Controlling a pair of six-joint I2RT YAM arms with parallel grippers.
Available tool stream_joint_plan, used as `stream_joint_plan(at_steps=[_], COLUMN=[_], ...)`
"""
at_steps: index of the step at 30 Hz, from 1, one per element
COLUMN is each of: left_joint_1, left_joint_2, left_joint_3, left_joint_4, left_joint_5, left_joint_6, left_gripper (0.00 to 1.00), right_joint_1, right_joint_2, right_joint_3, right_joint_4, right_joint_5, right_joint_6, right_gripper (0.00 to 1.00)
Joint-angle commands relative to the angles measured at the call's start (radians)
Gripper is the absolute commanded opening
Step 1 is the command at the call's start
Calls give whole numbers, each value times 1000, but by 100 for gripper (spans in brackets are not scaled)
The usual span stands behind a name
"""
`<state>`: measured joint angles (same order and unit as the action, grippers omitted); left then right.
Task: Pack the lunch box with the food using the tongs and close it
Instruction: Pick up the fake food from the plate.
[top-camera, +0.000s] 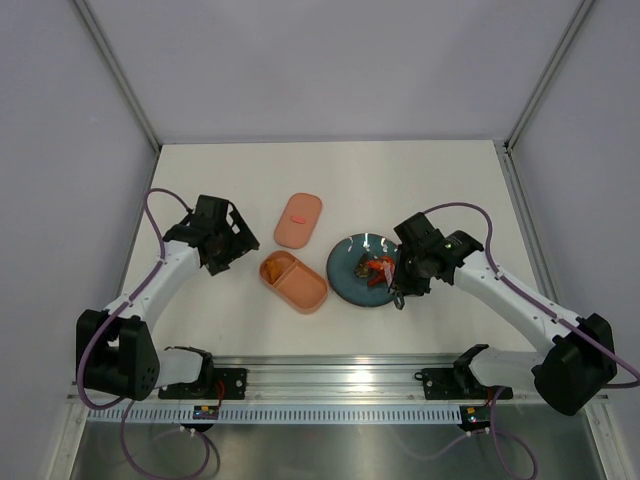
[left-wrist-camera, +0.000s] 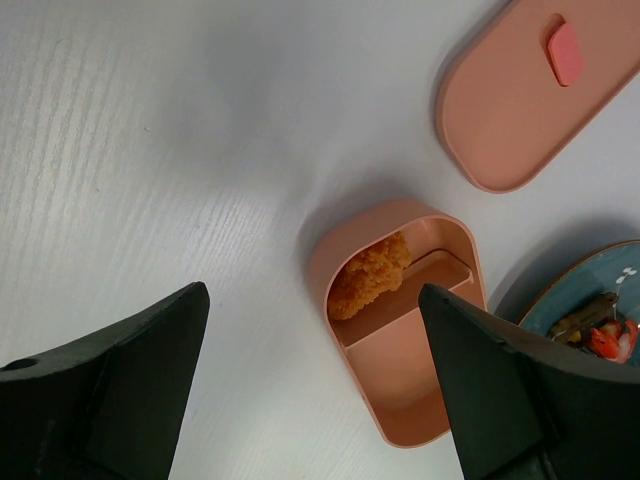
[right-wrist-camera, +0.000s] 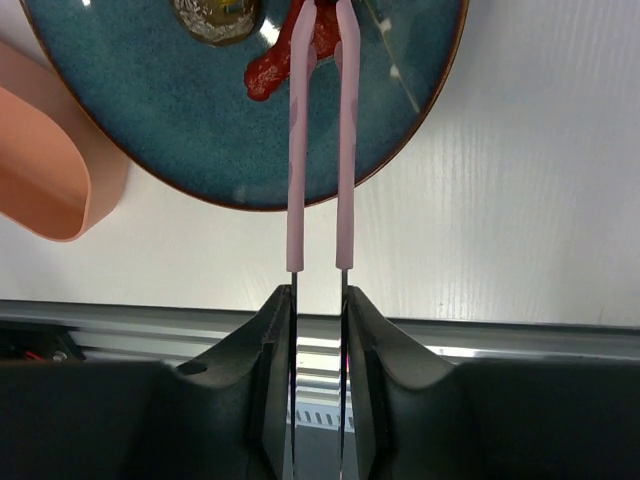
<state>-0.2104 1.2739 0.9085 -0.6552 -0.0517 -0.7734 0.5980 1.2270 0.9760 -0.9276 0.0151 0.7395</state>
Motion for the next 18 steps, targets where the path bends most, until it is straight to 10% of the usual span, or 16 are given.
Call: stream_joint_plan(at_steps=[1, 18], left_joint_1=[2, 0], left_joint_2=[15, 19], left_joint_3=[36, 50], left_joint_4=[37, 23], left_joint_5=[18, -5], left_joint_6=[17, 43], left_gripper=[90, 90], right_joint_1=[-4, -4], right_joint_2=[-27, 65], right_joint_3=[-3, -10], right_joint_4=[22, 110], right_joint_5=[-50, -81], right_joint_6=[35, 38], right_gripper=[33, 45])
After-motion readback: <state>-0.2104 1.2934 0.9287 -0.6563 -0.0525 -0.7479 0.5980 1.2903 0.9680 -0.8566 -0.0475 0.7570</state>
